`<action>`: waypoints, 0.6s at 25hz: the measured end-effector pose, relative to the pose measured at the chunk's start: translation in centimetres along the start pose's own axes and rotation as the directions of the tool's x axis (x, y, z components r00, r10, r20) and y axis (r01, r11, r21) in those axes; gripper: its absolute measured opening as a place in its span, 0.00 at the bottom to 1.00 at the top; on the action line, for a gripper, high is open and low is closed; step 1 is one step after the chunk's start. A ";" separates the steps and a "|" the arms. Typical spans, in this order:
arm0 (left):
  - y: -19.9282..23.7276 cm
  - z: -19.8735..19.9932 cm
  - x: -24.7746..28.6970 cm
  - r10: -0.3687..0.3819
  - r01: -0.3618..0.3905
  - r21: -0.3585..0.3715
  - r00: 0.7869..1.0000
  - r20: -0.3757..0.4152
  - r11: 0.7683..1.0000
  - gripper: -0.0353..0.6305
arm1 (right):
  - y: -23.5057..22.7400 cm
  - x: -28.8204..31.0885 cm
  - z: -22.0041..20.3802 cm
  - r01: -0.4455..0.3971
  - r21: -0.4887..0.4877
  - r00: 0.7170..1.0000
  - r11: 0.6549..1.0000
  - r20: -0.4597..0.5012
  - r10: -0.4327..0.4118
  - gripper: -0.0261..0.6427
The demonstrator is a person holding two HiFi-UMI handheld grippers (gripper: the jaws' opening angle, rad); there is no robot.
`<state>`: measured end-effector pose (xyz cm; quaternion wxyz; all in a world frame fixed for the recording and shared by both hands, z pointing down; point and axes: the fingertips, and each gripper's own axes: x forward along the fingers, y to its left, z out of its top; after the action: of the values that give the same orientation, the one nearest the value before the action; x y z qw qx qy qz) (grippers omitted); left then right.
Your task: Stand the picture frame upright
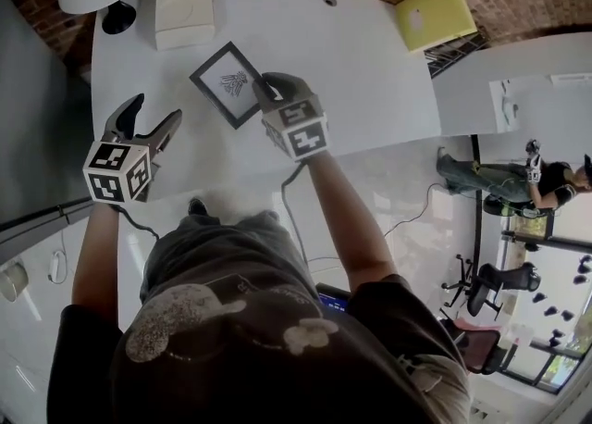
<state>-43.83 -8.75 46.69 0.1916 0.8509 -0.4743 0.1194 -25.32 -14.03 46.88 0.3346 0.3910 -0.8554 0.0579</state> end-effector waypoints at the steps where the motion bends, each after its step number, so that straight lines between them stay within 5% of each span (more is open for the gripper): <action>1: -0.1 0.8 0.4 -0.013 0.013 -0.007 1.000 0.013 1.000 0.62 | 0.0 -0.5 0.8 -0.017 -0.038 1.000 0.999 0.020 0.018 0.15; 6: -1.9 3.7 2.7 -0.122 0.124 -0.076 0.992 0.034 0.989 0.57 | -0.3 -3.2 3.7 -0.036 -0.268 0.995 0.963 0.081 0.060 0.15; 11: -4.6 4.6 5.0 -0.201 0.201 -0.014 0.979 -0.012 0.979 0.51 | -0.8 -5.4 4.1 -0.089 -0.440 0.987 0.894 0.083 0.139 0.15; 15: -7.8 5.2 7.1 -0.271 0.270 -0.038 0.962 -0.030 0.962 0.50 | -2.3 -7.4 4.1 -0.114 -0.536 0.972 0.836 0.115 0.207 0.15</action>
<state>-33.38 -12.72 43.08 0.2288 0.9021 -0.3522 0.0990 -22.37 -12.41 38.81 0.3491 0.2147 -0.8934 -0.1838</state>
